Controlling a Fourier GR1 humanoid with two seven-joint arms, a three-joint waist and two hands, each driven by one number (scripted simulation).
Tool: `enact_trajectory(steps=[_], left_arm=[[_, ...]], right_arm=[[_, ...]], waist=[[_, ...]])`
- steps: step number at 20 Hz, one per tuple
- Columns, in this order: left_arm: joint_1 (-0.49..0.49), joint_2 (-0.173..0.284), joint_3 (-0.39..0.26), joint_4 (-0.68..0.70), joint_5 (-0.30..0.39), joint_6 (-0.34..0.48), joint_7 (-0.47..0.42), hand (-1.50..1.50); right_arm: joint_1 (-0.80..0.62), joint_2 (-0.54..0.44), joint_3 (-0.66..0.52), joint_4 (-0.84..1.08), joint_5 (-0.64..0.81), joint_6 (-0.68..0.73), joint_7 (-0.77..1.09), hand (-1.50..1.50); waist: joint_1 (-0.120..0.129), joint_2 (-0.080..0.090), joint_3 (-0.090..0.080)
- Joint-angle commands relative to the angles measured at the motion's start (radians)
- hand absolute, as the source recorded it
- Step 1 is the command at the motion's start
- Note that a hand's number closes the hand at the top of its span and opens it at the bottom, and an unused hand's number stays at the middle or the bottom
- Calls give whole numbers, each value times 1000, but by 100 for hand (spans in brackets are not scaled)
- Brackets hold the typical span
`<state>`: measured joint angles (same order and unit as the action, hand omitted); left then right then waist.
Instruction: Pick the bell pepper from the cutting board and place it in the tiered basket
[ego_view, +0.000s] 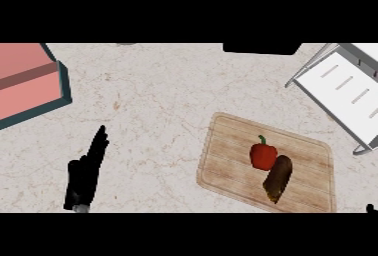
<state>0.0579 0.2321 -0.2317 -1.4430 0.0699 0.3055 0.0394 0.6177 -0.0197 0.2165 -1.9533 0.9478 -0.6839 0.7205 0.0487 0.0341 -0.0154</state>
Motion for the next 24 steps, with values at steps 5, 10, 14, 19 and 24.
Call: enact_trajectory(steps=[5,10,14,19,24], left_arm=[[-42,-43,-17,60,-15,11,-5,0],[-27,-32,-5,56,-5,-1,-21,0],[-45,-35,-3,56,-9,4,3,0],[-2,-46,-19,57,-24,12,-28,0],[-31,-49,10,85,-7,5,-33,0]], right_arm=[[-203,19,49,-74,353,315,433,-150],[-370,20,82,9,429,529,653,-150],[-473,20,117,64,414,638,764,-150],[-628,20,68,157,333,681,767,-150],[-730,20,12,248,268,718,767,-150]], waist=[[-1,-9,5],[15,-12,8],[-4,-20,11],[-4,-23,13],[-22,-26,13]])
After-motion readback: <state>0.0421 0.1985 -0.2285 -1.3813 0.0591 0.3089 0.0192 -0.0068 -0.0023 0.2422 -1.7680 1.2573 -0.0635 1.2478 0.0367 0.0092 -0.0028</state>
